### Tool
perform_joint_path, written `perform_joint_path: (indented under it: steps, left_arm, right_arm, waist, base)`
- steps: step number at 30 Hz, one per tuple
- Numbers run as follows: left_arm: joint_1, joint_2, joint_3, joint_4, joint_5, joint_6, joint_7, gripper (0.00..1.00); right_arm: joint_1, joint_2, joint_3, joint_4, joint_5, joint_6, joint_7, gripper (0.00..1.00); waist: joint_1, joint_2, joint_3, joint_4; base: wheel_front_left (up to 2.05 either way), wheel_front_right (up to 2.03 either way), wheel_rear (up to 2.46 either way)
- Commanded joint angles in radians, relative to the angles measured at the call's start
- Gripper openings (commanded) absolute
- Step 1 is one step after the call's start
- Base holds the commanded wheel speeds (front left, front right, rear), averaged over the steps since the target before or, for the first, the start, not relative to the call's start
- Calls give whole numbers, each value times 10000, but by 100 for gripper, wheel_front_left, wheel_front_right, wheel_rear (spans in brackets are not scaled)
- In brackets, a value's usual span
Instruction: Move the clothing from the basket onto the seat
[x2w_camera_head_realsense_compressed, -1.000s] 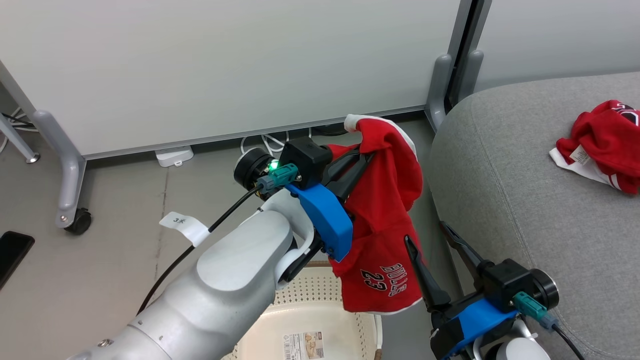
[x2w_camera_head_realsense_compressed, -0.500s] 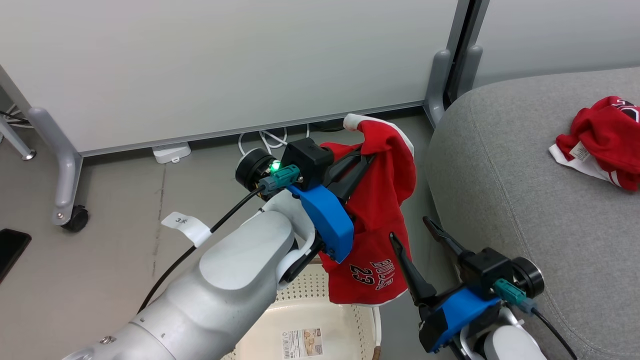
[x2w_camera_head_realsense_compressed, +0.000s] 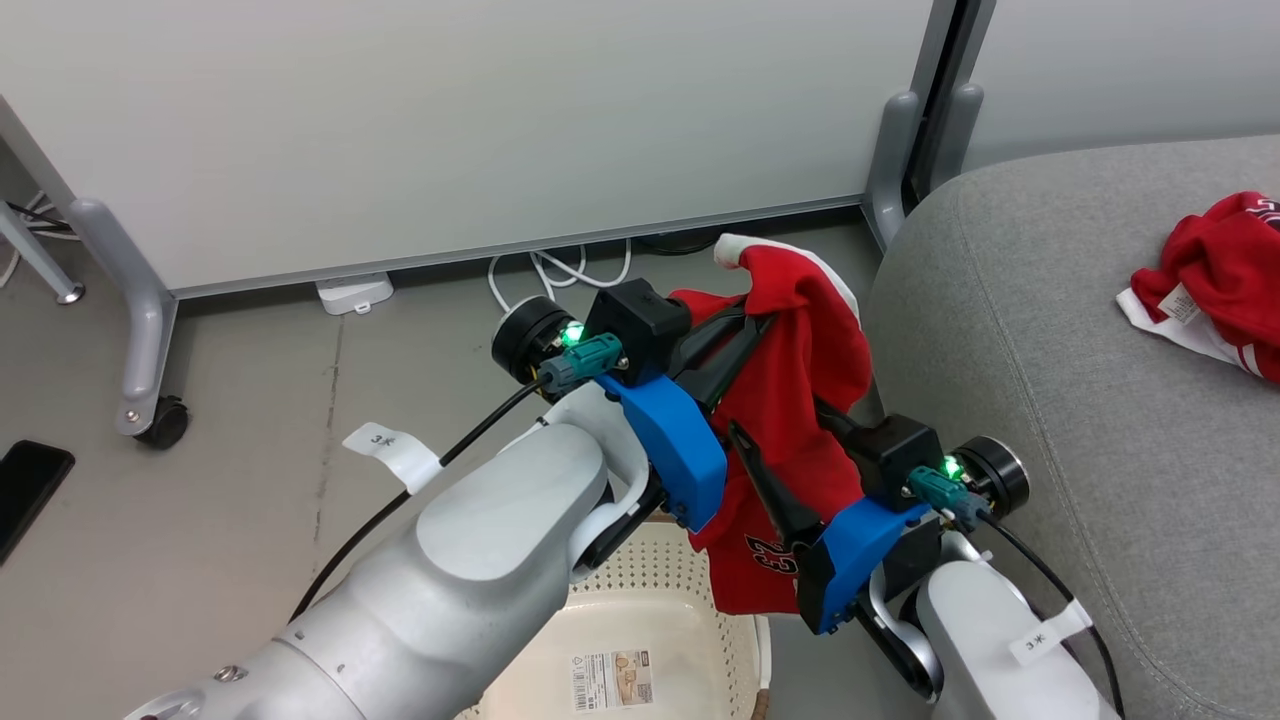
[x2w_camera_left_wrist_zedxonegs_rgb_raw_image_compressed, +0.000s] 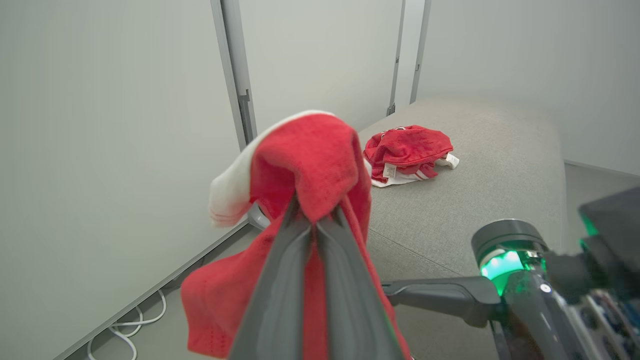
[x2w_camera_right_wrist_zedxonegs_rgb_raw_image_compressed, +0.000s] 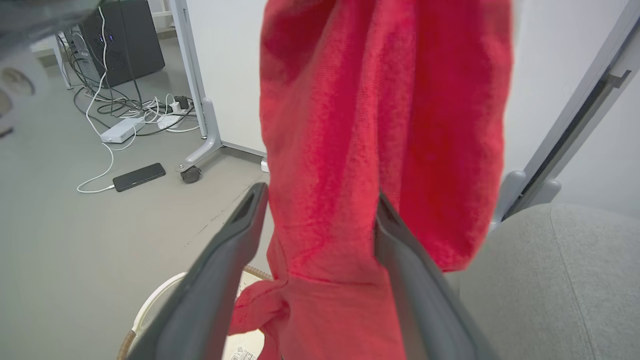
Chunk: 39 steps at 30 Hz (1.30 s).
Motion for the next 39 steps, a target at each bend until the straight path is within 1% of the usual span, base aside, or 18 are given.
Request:
perform_joint_path:
  steps: [1,7,13,14,15,16,17,26,39]
  left_arm:
    - [-187,-2,-67,-29,-72,-15,-63,0]
    - [-230,-39,-206,2,-137,-15,-100,0]
    - [-221,-68,-329,15,-242,-15,-131,0]
    - [-220,-74,-346,16,-262,-15,-138,0]
    - [-219,-80,-366,19,-277,-15,-142,0]
    - [-223,-80,-382,25,-299,-15,-135,0]
    - [-228,-83,-397,32,-327,-15,-137,0]
    - [-299,-43,-465,159,-400,-15,-163,0]
    - [-314,-25,-554,236,-488,-15,-219,0]
  right_arm:
    - [-361,-8,115,374,87,3,-29,100]
    - [-1107,-8,436,1533,-157,2,-174,100]
    - [-1463,-7,391,2260,91,2,-409,100]
    - [-1478,-7,365,2347,175,3,-466,93]
    - [-1509,-7,360,2451,244,2,-484,47]
    - [-1541,-7,348,2543,346,2,-524,27]
    - [-1578,-7,364,2612,403,3,-559,0]
    - [-1705,-7,366,3055,691,3,-883,0]
    - [-1801,-7,593,3260,1101,2,-1127,0]
  waist:
    - [-1,0,-9,42]
    - [-1,0,-57,107]
    - [-1,0,-117,139]
    - [-1,0,-131,143]
    - [-1,0,-143,147]
    - [-1,0,-152,150]
    - [-1,0,-158,152]
    - [-1,0,-173,118]
    - [-1,0,-161,45]
  base:
    - [0,0,0]
    - [0,0,0]
    - [0,0,0]
    - [0,0,0]
    - [0,0,0]
    - [0,0,0]
    - [0,0,0]
    - [0,0,0]
    - [0,0,0]
